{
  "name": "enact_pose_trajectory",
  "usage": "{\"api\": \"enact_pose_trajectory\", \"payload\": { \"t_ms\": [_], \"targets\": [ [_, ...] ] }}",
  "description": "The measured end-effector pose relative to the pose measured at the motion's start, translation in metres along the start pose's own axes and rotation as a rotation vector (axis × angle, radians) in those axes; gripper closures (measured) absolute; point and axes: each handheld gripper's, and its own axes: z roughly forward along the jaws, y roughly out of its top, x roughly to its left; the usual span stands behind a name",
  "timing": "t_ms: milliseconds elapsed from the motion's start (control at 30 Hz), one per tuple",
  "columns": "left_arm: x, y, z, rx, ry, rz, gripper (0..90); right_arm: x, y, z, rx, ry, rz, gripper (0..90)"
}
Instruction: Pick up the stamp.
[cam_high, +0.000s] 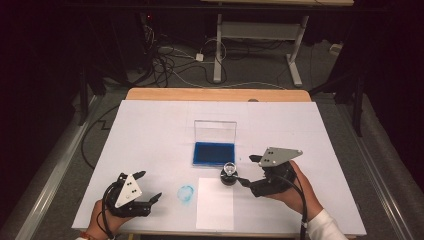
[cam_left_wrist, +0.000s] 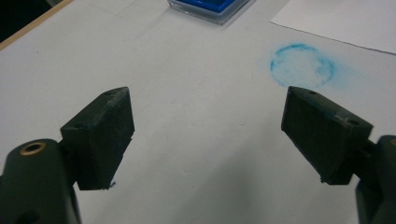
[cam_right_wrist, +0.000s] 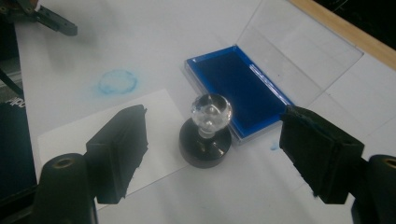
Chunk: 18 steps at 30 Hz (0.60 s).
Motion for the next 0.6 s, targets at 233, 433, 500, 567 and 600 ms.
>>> {"api": "enact_pose_trajectory", "payload": {
  "t_ms": [233, 433, 500, 567, 600],
  "targets": [
    [0.000, 0.000, 0.002, 0.017, 0.017, 0.012, 15.8, 0.002, 0.004, 0.016, 0.037, 0.027, -0.010, 23.0],
    [-0.001, 0.000, 0.003, 0.023, 0.016, 0.019, 15.9, 0.004, 0.008, 0.036, 0.081, 0.043, -0.007, 23.0],
    [-0.001, 0.000, 0.003, 0.025, 0.014, 0.024, 15.8, 0.004, 0.008, 0.039, 0.088, 0.048, -0.005, 23.0],
    [-0.001, 0.000, 0.003, 0.026, 0.015, 0.026, 15.8, 0.003, 0.008, 0.045, 0.101, 0.052, 0.003, 23.1],
    [-0.001, 0.000, 0.003, 0.025, 0.014, 0.024, 15.8, 0.002, 0.008, 0.051, 0.118, 0.055, 0.003, 23.3]
  ]
}}
